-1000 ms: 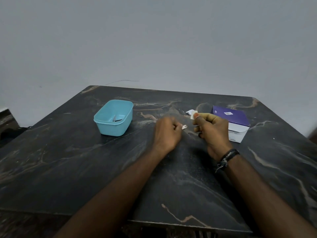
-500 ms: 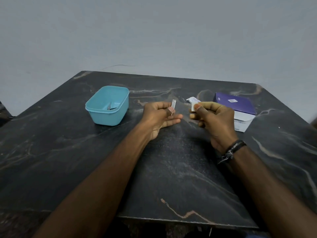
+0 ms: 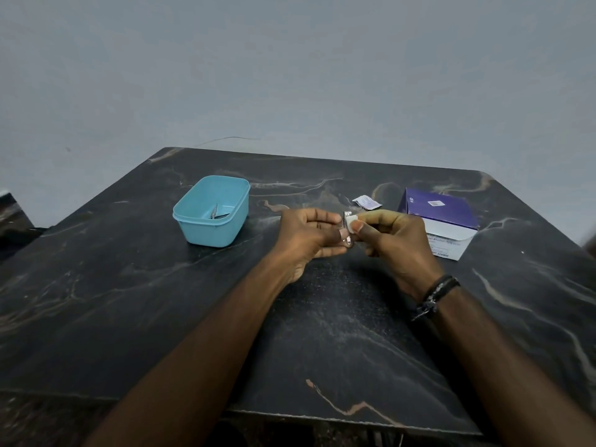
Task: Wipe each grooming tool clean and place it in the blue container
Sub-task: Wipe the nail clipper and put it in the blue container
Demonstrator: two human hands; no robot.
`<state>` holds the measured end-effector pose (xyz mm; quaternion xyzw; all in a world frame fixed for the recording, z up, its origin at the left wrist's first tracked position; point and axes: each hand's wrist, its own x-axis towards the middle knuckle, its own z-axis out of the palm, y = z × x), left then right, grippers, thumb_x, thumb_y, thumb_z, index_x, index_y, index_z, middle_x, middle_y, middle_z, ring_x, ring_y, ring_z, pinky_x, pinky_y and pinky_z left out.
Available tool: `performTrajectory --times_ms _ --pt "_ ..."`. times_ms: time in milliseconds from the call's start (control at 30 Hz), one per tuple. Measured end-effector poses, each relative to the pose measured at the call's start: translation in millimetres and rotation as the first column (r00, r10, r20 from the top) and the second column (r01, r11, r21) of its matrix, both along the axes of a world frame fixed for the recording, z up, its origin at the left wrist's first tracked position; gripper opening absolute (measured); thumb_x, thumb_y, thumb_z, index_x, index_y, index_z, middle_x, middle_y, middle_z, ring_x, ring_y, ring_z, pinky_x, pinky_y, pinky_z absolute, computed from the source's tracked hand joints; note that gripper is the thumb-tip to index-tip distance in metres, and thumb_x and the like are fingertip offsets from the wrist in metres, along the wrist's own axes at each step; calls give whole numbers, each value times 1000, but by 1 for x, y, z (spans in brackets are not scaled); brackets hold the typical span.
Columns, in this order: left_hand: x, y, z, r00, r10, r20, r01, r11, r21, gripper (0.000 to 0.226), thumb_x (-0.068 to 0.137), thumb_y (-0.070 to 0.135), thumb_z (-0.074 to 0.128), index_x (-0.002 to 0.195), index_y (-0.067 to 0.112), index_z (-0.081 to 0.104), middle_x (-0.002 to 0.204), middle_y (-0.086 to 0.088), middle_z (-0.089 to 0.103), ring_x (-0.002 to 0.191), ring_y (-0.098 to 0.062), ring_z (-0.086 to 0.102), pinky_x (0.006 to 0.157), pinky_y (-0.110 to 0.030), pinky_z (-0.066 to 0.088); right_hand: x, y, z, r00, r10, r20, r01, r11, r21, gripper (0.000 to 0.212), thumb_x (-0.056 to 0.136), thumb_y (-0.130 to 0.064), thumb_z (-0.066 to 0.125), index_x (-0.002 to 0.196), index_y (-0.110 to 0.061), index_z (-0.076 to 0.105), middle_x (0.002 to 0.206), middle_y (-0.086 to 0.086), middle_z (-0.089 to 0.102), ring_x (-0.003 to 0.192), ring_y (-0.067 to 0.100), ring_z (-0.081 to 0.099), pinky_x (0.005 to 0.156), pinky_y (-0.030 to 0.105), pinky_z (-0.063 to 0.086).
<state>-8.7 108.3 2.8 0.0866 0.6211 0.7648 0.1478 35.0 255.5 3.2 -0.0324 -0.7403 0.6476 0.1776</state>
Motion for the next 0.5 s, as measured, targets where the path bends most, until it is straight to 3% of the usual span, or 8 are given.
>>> performTrajectory --times_ms 133,367,500 --pt "-1 1 -1 999 -32 -16 32 999 -8 38 82 -9 68 117 4 60 86 -18 69 68 -25 71 67 -37 62 -1 -1 -2 1000 -13 2 12 999 38 5 84 -8 72 81 -13 73 77 8 74 66 12 65 48 18 44" --pt "0 -1 -1 988 -154 -26 154 988 -25 28 83 -8 67 110 -1 64 98 -24 68 73 -27 71 69 -36 62 -1 1 -3 999 -22 38 22 1000 4 2 85 -8 72 84 -6 72 73 7 73 56 8 63 48 18 46" --pt "-2 -2 -3 989 -142 -45 142 990 -19 27 81 -6 70 107 -1 65 91 -20 70 70 -25 70 71 -37 62 0 -2 -3 999 -39 18 39 999 8 5 83 -6 73 84 -11 71 74 6 72 61 10 65 47 17 45"
